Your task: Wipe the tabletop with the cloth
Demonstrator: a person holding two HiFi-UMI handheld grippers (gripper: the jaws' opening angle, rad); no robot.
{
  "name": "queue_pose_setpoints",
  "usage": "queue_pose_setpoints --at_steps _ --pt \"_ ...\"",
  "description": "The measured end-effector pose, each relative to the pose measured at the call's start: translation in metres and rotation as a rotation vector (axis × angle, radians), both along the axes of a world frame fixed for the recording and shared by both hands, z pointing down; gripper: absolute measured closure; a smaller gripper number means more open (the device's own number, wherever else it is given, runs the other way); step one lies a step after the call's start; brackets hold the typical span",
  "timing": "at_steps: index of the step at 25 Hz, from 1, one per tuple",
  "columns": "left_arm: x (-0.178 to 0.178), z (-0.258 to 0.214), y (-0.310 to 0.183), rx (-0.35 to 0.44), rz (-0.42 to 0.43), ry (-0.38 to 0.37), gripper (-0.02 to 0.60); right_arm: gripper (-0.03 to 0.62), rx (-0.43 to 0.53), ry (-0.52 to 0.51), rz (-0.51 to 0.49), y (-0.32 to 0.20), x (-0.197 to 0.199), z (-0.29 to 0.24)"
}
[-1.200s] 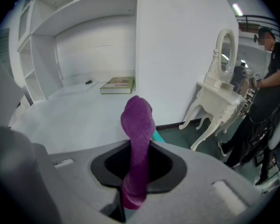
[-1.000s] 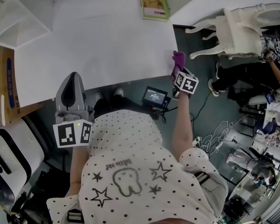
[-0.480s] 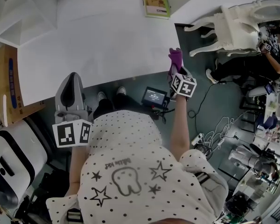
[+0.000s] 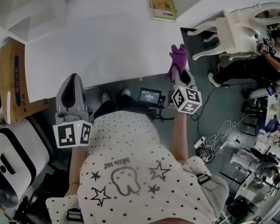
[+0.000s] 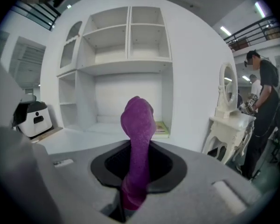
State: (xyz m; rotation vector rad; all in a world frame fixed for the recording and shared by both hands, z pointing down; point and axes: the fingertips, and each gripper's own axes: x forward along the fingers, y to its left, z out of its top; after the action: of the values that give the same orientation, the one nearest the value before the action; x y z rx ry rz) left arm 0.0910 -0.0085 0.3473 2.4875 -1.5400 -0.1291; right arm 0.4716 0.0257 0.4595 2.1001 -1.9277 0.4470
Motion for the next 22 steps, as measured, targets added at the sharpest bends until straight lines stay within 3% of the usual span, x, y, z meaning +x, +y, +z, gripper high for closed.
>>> queue_pose_setpoints --at_steps 5,11,22 --pt "-0.012 0.002 0.006 -0.011 0.015 0.0 0.588 0.522 0.106 -0.029 -0.054 0.016 -0.056 -0.044" --pt "-0.016 0.003 0.012 -0.008 0.056 -0.018 0.588 0.522 0.152 -0.044 -0.086 0.036 -0.106 -0.065" --pt "-0.015 0.02 0.027 -0.061 0.098 -0.018 0.588 0.522 0.134 -0.001 -0.136 0.054 -0.151 -0.073"
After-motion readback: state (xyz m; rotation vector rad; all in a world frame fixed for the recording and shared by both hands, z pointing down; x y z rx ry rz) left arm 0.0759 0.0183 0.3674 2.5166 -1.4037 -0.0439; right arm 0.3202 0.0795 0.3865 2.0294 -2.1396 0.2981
